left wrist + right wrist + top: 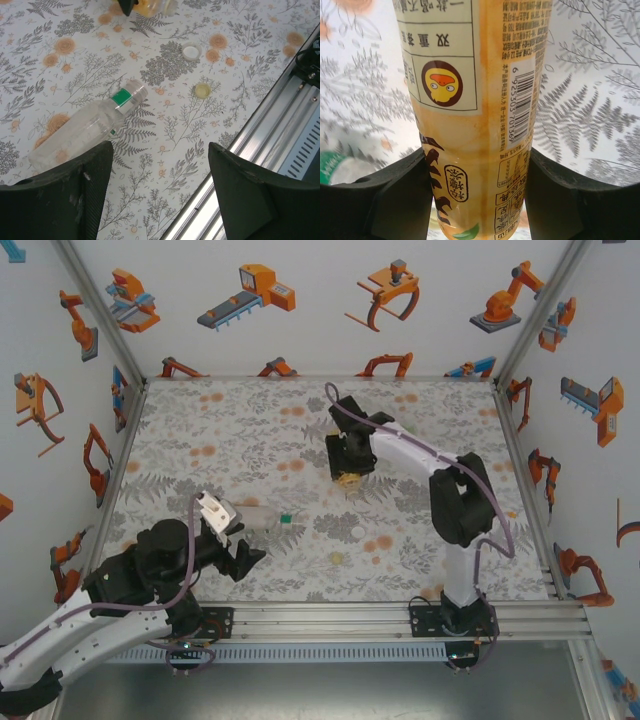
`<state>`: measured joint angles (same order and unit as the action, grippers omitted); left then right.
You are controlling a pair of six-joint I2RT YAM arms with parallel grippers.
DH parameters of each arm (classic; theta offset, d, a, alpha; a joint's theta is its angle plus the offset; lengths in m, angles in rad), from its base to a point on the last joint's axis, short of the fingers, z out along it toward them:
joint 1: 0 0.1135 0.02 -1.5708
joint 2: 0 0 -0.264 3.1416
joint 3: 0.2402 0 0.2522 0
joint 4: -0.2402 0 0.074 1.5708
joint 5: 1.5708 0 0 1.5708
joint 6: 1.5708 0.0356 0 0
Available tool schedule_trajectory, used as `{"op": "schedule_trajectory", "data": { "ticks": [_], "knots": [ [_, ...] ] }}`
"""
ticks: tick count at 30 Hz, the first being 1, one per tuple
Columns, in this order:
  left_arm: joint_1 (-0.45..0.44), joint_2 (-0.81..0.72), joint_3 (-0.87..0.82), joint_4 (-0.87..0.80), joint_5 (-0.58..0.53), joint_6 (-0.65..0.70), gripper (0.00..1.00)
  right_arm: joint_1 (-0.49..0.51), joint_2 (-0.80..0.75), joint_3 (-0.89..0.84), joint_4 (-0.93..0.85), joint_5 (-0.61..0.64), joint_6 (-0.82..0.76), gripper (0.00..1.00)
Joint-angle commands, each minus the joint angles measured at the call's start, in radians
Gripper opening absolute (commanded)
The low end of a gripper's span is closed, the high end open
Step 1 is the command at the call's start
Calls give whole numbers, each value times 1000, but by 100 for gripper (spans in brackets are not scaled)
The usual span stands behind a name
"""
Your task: Screw on the bottle caps
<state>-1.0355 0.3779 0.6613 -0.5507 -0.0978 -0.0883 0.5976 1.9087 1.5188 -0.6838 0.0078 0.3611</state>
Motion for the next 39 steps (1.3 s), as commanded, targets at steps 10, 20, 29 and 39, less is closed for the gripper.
{"op": "schedule_trajectory", "data": {
  "ticks": [10, 20, 29, 39],
  "knots": [
    [-4, 84, -2, 134, 5, 1, 71, 5, -374, -280, -86, 4, -567, 9],
    [-5, 149, -1, 205, 27, -13, 71, 12, -701, -408, -115, 28, -1002, 0],
    [-4, 179, 8, 244, 73, -4, 71, 104, -1036, -583, -81, -22, -1489, 0],
    [-5, 287, 74, 283, 181, -4, 72, 283, -1188, -644, -50, 12, -1982, 0]
  ]
}}
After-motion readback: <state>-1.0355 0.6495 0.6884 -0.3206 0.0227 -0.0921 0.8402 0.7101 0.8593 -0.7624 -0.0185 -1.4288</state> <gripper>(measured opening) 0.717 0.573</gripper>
